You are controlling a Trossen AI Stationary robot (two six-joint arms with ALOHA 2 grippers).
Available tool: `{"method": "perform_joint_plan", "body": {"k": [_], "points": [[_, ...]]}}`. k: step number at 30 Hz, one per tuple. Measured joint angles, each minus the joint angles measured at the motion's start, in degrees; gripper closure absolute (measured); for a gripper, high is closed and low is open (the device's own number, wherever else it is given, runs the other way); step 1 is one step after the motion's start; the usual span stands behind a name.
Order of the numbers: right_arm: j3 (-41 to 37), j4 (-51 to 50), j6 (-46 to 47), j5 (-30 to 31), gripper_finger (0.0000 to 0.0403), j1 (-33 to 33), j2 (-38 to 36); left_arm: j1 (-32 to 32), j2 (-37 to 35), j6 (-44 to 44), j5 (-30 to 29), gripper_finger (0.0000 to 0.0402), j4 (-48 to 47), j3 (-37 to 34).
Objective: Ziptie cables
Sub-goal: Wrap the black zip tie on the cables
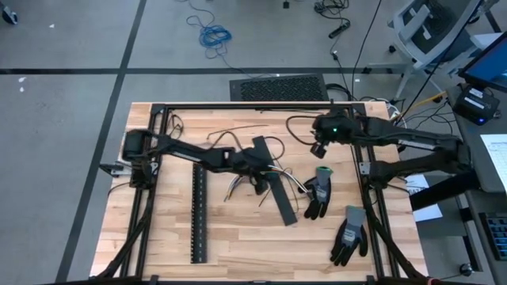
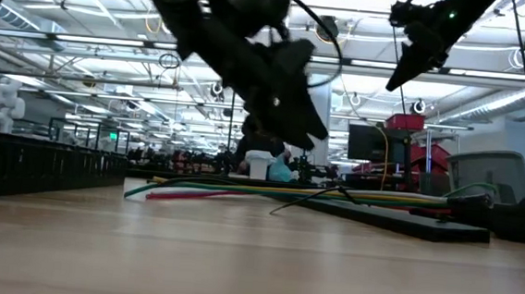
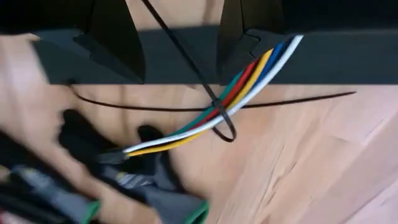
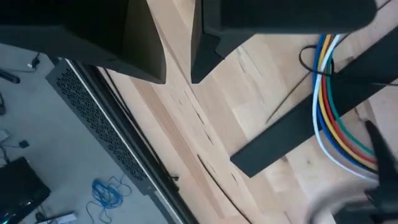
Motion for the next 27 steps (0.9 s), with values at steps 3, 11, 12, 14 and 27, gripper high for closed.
{"method": "perform_joint_plan", "body": {"k": [3,11,12,14,27], "points": [[0.00,-0.85,0.84,-0.43,0.0337,-0.03,-1.48,-0.42,3.93,-0.01,-2.64,0.0212,-5.44,5.33],[0.00,-1.11,-3.06,-3.11,0.0337,-0.03,-1.57,-0.92,10.28,-2.33,-6.94,0.0212,-11.36,12.97],[0.00,-1.07,-4.07,-3.13,0.0337,-0.03,-1.57,-0.92,10.51,-2.97,-7.40,0.0212,-11.48,13.29],[0.00,-1.12,-5.61,-3.15,0.0337,-0.03,-1.57,-0.88,10.62,-4.59,-8.37,0.0212,-11.79,13.35],[0.00,-1.06,-9.49,-4.60,0.0337,-0.03,-1.57,-2.21,10.78,-7.49,-9.18,0.0212,-13.47,13.33]]}}
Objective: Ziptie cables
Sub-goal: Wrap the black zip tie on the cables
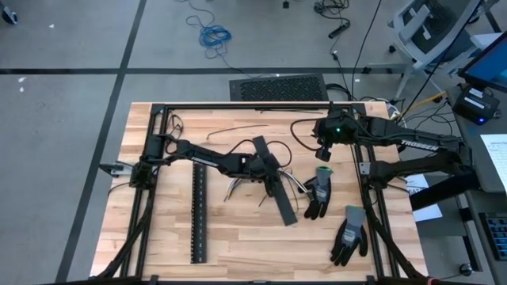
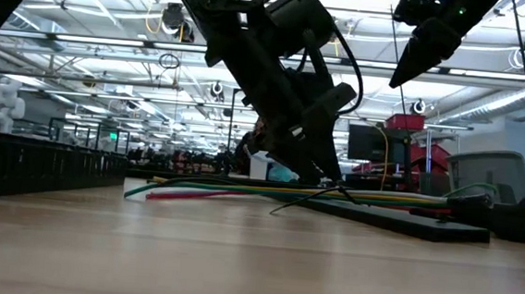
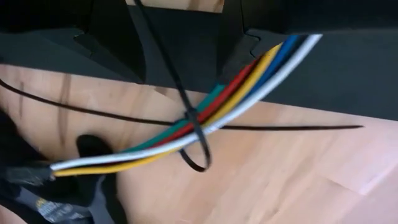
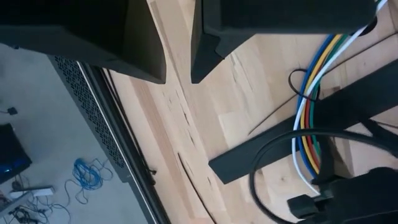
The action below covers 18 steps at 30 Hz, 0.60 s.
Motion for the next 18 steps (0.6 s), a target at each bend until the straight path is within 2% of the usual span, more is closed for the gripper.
{"method": "perform_joint_plan", "body": {"k": [11,13,16,18], "points": [[0.00,0.05,0.48,-0.48,0.0337,0.00,0.00,-0.98,-0.02,0.21,-0.94,0.0212,-0.19,-0.02],[0.00,0.45,2.10,-5.94,0.0337,-0.04,0.00,-0.97,-0.45,2.30,-0.92,0.0212,-1.24,-0.05],[-0.74,0.84,3.56,-16.74,0.0337,0.87,0.11,-0.18,-2.81,9.89,-0.92,0.0212,-2.95,-0.11],[-3.00,1.43,4.56,-18.02,0.0337,2.51,0.15,0.87,-5.74,14.09,-0.99,0.0212,-4.61,-0.09]]}}
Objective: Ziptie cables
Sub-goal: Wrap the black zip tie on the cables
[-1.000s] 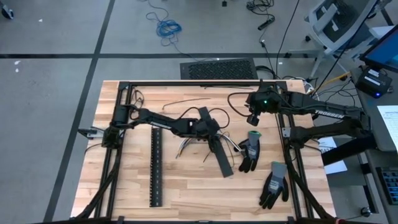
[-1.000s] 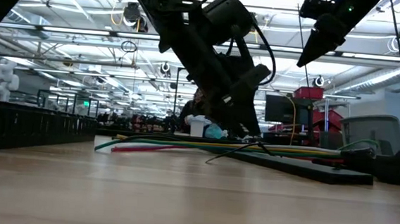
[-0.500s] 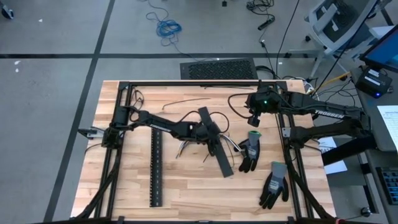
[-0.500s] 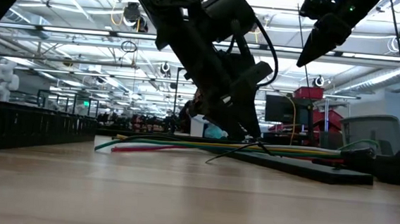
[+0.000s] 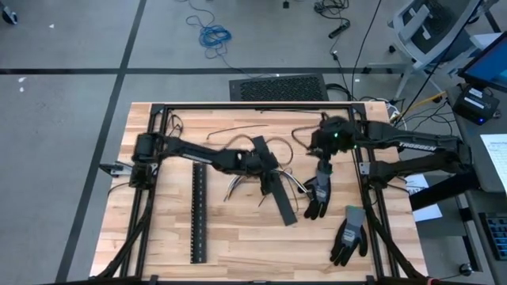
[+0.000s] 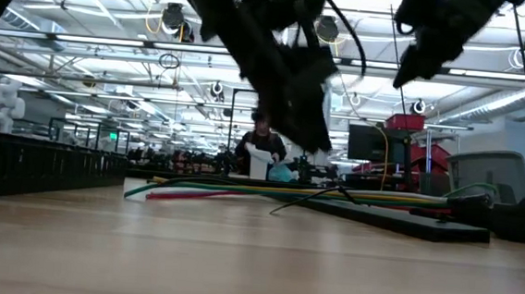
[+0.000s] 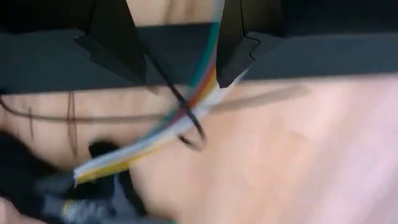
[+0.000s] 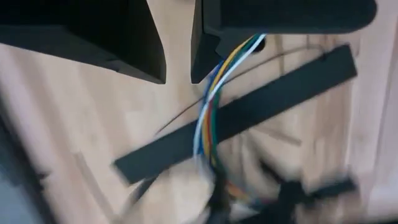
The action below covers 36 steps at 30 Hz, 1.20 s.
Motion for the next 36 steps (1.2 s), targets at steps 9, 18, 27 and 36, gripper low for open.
{"method": "perform_joint_plan", "body": {"k": [9,18,27,36], "points": [[-10.49,18.57,1.82,2.24,0.0337,11.53,10.31,6.66,-15.93,13.82,-8.02,0.0212,-4.67,0.07],[-2.23,23.83,-3.15,2.38,0.0337,12.57,30.27,9.91,-24.34,12.74,-5.43,0.0212,-5.19,-6.12],[3.10,23.93,-7.27,2.27,0.0336,12.56,38.37,9.03,-25.15,13.10,-4.76,0.0212,-5.13,-10.09],[3.86,22.32,-9.60,2.24,0.0336,12.48,39.39,9.06,-25.12,15.05,-2.46,0.0212,-5.08,-10.88]]}}
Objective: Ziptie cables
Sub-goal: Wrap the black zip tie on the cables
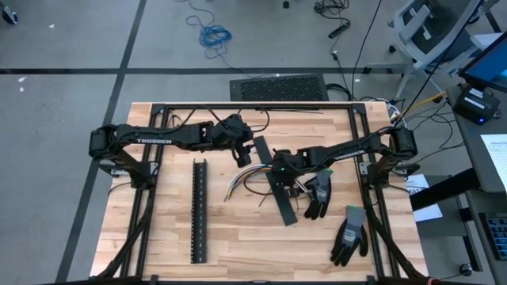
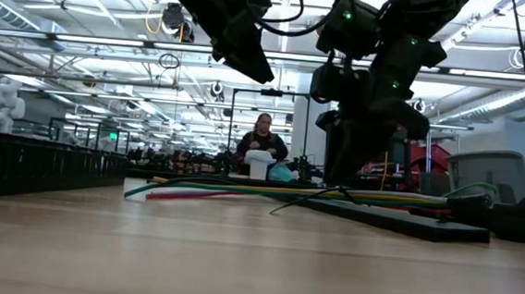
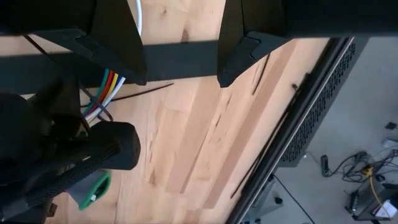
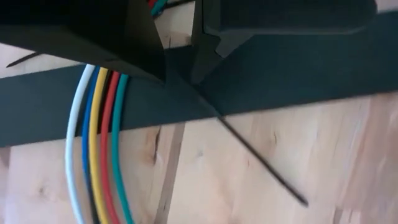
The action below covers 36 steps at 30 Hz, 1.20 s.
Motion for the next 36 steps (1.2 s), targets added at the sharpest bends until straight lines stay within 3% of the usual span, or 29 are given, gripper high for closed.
{"method": "perform_joint_plan", "body": {"k": [12,17,24,28,36], "points": [[0.00,-1.38,-2.19,-0.81,0.0329,-0.50,-0.03,0.01,0.00,-0.13,-0.02,0.0212,0.00,0.00],[0.23,-2.76,-1.49,-1.76,0.0284,-0.46,-0.04,0.04,0.00,-0.48,-0.56,0.0212,-0.01,0.00],[4.13,-10.91,-5.09,4.61,0.0222,-2.02,-0.88,0.07,0.00,-0.57,-3.02,0.0212,-0.04,0.00],[3.09,-13.08,-7.17,4.09,0.0224,-5.40,-3.21,0.04,0.00,-1.84,-3.16,0.0212,-0.68,0.00],[0.01,-12.05,-7.79,-2.45,0.0268,-12.51,-4.83,0.04,0.00,-3.52,-3.23,0.0212,-0.53,0.01]]}}
